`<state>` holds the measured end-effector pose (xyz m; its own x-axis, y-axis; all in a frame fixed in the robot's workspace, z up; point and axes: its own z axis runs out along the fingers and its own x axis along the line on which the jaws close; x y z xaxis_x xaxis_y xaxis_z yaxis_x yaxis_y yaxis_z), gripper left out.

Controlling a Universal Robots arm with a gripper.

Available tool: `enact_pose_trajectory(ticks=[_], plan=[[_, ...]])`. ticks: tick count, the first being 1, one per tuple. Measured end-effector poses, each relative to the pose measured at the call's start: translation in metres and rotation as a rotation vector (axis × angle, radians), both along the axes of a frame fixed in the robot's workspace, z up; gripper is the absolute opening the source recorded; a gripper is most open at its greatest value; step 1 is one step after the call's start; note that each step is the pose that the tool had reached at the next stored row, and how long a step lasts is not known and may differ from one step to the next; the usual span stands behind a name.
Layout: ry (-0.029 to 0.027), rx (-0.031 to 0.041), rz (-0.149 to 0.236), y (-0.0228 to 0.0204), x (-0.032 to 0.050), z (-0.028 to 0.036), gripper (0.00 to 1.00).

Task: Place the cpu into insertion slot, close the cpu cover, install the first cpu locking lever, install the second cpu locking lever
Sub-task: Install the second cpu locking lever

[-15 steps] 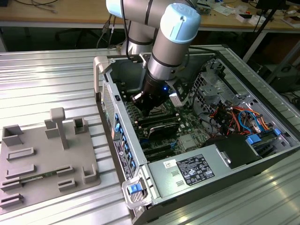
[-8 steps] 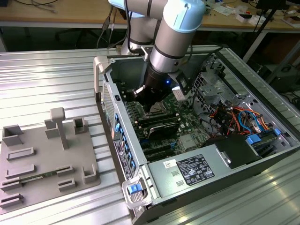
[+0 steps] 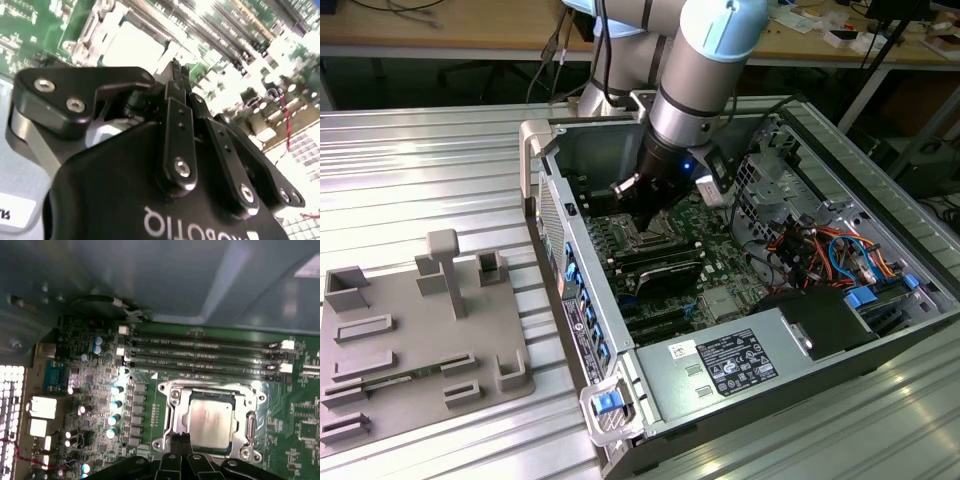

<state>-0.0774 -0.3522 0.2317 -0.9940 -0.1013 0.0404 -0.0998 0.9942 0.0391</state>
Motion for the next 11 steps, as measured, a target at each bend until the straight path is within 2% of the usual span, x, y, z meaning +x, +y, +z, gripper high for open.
enact_pose_trajectory(ticks=[2, 3, 5, 9, 11], plan=[[-0.0002, -0.0105, 0.0, 0.0035, 0.0005, 0.0006, 0.11], [0.0, -0.0121, 0.0, 0.0035, 0.0006, 0.0011, 0.11], [-0.0001, -0.012, 0.0, 0.0036, 0.0009, 0.0052, 0.11], [-0.0001, -0.0143, 0.0, 0.0036, 0.0022, 0.017, 0.11], [-0.0002, -0.0156, 0.0, 0.0036, 0.0047, 0.0202, 0.11]])
